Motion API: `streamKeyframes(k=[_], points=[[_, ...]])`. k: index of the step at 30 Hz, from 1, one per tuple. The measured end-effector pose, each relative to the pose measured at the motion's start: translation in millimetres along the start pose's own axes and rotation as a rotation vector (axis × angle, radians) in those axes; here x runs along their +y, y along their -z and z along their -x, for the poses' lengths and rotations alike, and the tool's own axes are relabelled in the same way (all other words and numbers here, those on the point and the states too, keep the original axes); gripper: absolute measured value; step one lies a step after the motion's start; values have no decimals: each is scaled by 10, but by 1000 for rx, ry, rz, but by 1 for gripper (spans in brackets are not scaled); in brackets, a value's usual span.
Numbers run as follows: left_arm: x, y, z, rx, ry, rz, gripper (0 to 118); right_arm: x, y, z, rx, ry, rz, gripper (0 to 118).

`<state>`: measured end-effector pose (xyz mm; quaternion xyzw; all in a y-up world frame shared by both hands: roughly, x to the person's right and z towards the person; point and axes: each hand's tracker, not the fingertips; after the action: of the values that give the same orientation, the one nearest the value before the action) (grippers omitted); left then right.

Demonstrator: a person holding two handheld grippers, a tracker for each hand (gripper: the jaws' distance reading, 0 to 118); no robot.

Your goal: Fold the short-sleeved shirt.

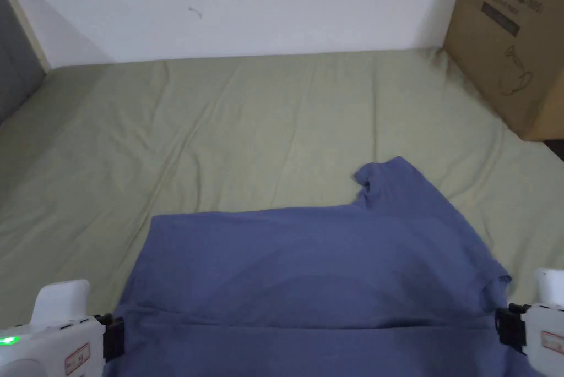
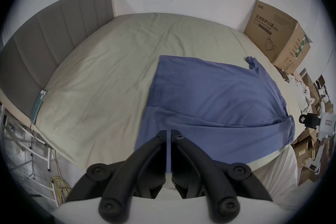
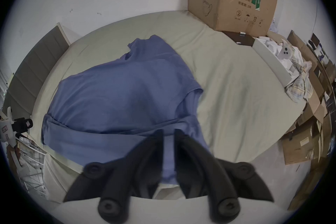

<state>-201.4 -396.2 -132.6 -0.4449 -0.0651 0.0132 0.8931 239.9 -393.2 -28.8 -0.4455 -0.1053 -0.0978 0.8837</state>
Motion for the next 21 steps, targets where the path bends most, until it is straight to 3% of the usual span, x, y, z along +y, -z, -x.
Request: streamKeyframes(k=[3, 10, 11, 12, 13, 14, 15, 16, 21], points=[[4, 165, -81, 7, 10, 17, 0, -69, 178, 54, 79, 78, 71, 0], [215, 533, -143, 7, 42, 64, 0, 329, 532, -23, 101, 87, 67, 0], [273, 547, -149, 6, 39, 67, 0, 494, 585, -43, 101, 89, 57, 15], [327, 546, -161, -1, 37, 64, 0, 694, 651, -80, 101, 98, 39, 39], [370, 544, -175, -8, 37, 53, 0, 882, 726, -106, 98, 92, 30, 39], [407, 563, -154, -12, 33, 51, 0, 1118, 858, -140, 108, 73, 23, 49], [443, 581, -158, -21, 28, 48, 0, 1312, 990, -166, 114, 67, 15, 74], [472, 607, -163, -33, 25, 48, 0, 1507, 1143, -200, 113, 50, 10, 89], [491, 795, -201, -13, 36, 85, 0, 2155, 1986, -293, 27, -4, 109, 93]])
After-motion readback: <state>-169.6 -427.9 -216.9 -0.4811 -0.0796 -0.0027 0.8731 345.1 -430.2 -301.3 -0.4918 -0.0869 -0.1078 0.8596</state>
